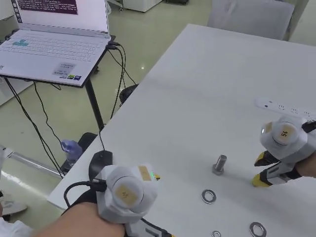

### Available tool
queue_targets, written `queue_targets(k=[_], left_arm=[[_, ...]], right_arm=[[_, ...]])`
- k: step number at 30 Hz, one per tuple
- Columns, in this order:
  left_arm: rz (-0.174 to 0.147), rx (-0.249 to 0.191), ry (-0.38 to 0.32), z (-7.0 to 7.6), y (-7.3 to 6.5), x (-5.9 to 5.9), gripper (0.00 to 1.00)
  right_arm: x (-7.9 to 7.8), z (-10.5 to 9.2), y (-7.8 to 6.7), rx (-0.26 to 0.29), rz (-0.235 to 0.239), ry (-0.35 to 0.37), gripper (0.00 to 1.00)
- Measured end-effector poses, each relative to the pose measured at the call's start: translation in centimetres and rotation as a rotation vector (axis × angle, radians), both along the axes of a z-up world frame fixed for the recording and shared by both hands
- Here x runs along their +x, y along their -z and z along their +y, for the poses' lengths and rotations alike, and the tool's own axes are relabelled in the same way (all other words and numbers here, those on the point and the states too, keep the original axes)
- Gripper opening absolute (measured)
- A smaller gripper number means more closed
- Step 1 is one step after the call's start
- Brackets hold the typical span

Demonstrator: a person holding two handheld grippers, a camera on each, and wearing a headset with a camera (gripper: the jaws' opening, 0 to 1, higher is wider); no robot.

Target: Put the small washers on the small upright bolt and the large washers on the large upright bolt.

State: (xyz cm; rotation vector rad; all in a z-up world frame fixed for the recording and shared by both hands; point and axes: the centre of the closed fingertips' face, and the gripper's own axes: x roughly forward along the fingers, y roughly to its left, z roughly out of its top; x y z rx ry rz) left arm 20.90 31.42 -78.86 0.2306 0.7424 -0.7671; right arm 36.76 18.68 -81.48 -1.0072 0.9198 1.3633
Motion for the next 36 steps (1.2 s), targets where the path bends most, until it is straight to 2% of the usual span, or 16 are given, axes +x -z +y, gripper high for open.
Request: queue_targets(k=[9,12,18,26,36], left_arm=[[-0.018,-0.014,-0.013,-0.1,-0.6,0.4,0.93],[-0.033,-0.018,-0.011,-0.3,-1.0,0.6,0.94],[-0.044,-0.024,-0.012,-0.2,-1.2,1.0,0.95],[-0.037,-0.015,0.005,-0.1,-0.9,0.9,0.94],[-0.043,0.024,0.039,0.1,-0.4,1.0,0.94]], right_arm=[[-1.8,1.3,-0.5,0.028,0.008,-0.036,0.33],[-2.4,1.6,-0.7,0.036,0.013,-0.042,0.33],[-4.4,2.1,-0.8,0.045,0.026,-0.056,0.33],[-7.2,2.2,-0.3,0.047,0.05,-0.07,0.32],[-10.9,2.3,0.9,0.052,0.081,-0.085,0.31]])
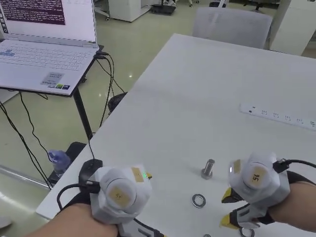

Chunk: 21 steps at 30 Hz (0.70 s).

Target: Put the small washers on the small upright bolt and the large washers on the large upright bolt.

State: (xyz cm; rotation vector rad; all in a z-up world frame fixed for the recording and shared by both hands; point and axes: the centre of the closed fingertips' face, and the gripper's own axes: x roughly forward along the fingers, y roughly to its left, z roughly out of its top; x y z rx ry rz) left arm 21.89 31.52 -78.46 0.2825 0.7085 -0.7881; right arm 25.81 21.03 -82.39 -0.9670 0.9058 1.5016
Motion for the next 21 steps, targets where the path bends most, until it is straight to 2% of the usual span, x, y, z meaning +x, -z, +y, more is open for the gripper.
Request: queue_targets(k=[10,15,21], left_arm=[[-0.002,0.039,0.032,-0.1,0.5,0.1,0.93],[0.001,0.055,0.043,-0.1,0.6,0.3,0.92],[-0.002,0.06,0.048,-0.5,0.8,0.4,0.92]], right_arm=[[-2.2,0.3,1.1,-0.008,0.0,-0.026,0.3],[-2.6,0.5,1.9,-0.007,-0.008,-0.028,0.3],[-3.1,0.5,3.6,-0.003,-0.017,-0.031,0.29]])
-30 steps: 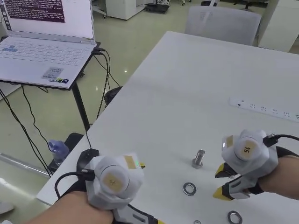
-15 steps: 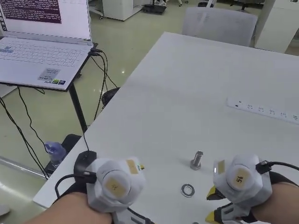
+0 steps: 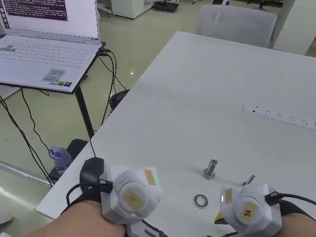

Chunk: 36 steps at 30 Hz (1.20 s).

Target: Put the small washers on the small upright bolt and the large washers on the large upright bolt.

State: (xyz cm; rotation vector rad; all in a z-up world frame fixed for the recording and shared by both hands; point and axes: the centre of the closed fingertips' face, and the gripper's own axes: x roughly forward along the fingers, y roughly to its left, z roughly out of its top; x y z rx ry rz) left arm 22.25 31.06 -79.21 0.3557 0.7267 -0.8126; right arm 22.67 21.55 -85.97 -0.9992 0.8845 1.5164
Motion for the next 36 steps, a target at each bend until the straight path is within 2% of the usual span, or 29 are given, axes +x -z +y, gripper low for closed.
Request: queue_targets(k=[6,21,24,33,36], left_arm=[[0.006,-0.011,-0.012,-0.1,0.1,-0.1,0.9],[0.015,-0.013,-0.015,0.0,0.3,-0.5,0.86],[0.018,-0.011,-0.016,0.0,0.4,-0.6,0.85],[0.017,-0.019,-0.026,0.2,0.4,-0.7,0.83],[0.019,-0.016,-0.027,0.2,0.5,-0.9,0.83]], right_arm=[[-0.3,-0.2,1.5,-0.032,-0.01,-0.032,0.27],[-0.4,0.3,2.0,-0.037,-0.047,-0.066,0.24],[-0.4,0.2,2.0,-0.047,-0.056,-0.09,0.22],[-0.5,0.3,2.0,-0.071,-0.068,-0.09,0.17],[-0.6,0.4,2.1,-0.088,-0.086,-0.097,0.16]])
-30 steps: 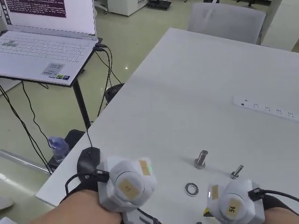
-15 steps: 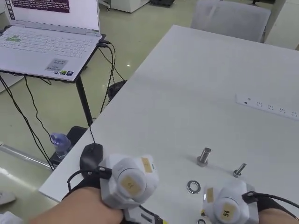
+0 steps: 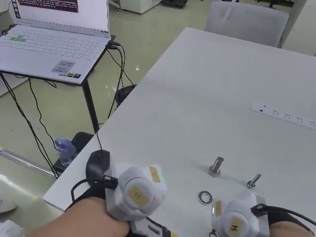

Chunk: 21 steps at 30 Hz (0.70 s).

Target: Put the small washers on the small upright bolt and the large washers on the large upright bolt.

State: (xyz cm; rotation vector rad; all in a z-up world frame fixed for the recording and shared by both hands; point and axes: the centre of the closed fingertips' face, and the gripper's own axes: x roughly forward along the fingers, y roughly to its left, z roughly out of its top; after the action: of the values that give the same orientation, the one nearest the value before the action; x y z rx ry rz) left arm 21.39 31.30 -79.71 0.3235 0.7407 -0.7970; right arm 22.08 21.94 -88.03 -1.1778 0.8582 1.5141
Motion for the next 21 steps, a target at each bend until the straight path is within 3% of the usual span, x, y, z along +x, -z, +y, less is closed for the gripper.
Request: queue_targets(k=[7,14,21], left_arm=[[0.004,-0.018,-0.008,-0.38,-0.08,0.02,0.81],[0.002,-0.006,0.0,-0.5,-0.19,0.07,0.8],[0.01,0.0,0.0,-0.48,-0.02,-0.09,0.8]], right_arm=[[0.09,-0.08,0.0,-0.014,0.001,0.005,0.14],[0.19,-0.13,-0.07,0.004,0.009,0.03,0.14],[0.45,-0.34,-0.16,0.026,0.043,0.072,0.13]])
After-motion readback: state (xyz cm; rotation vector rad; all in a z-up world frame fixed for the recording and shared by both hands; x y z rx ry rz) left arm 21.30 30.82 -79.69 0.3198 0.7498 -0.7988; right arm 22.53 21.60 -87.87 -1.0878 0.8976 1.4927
